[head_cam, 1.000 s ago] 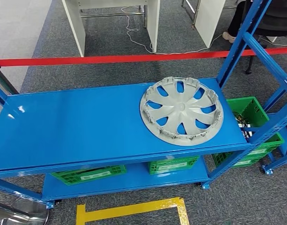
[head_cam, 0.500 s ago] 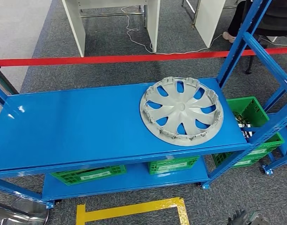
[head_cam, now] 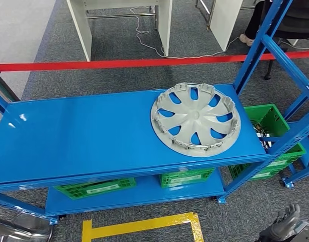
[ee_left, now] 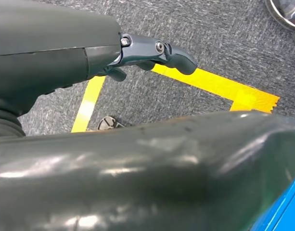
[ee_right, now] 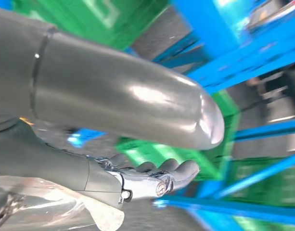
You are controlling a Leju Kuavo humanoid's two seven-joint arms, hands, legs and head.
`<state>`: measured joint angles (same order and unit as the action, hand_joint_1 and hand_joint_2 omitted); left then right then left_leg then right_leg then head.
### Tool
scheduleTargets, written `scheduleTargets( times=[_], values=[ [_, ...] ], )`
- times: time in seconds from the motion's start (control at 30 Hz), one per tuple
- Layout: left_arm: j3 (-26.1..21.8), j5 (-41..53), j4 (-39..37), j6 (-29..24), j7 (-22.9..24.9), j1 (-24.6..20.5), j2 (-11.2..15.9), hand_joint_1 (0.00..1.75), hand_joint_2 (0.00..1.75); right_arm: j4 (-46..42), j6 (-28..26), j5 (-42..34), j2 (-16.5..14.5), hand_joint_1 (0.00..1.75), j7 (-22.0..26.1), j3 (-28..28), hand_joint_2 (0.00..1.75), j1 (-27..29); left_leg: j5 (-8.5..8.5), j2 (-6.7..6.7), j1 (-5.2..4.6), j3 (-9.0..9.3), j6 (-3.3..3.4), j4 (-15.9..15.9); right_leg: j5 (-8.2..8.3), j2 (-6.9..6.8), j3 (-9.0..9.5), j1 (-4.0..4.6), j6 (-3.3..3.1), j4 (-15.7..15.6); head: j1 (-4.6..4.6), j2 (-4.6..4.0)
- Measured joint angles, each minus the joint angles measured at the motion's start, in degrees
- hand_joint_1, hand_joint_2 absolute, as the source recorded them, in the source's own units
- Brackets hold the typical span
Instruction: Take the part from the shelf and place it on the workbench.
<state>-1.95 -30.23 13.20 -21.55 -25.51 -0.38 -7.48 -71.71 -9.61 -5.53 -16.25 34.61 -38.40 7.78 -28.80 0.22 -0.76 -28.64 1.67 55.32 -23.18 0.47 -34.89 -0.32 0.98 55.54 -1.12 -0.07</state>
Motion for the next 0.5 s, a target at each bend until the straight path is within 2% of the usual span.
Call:
scheduleTargets(
  times=[0.33,0.4,0.5],
  values=[
    [0.0,2.1,-0.5,-0.6,0.5,-0.3,0.0,0.0,0.0,-19.8,-0.3,5.2,-0.8,0.0,-0.6,6.8,0.0,6.0,0.0,0.0,0.01,0.0,0.0,0.0,0.0,0.0,-0.01,0.01,0.0,0.0,0.01,0.0],
    [0.2,2.8,-0.5,-0.7,0.7,-0.3,0.0,0.0,0.0,-22.7,0.0,6.9,-0.1,0.0,-1.2,8.0,0.0,6.5,0.0,0.01,0.01,0.0,0.0,0.0,0.0,0.01,-0.01,0.01,0.0,0.0,0.02,0.0],
    [0.6,4.0,-0.7,-0.7,0.9,-0.4,0.0,0.0,0.0,-24.6,0.4,10.0,2.6,0.0,-3.0,9.4,0.0,6.4,0.0,0.01,0.0,0.0,0.0,0.0,0.01,-0.01,0.02,0.0,0.01,0.0,0.01,0.0]
  ],
)
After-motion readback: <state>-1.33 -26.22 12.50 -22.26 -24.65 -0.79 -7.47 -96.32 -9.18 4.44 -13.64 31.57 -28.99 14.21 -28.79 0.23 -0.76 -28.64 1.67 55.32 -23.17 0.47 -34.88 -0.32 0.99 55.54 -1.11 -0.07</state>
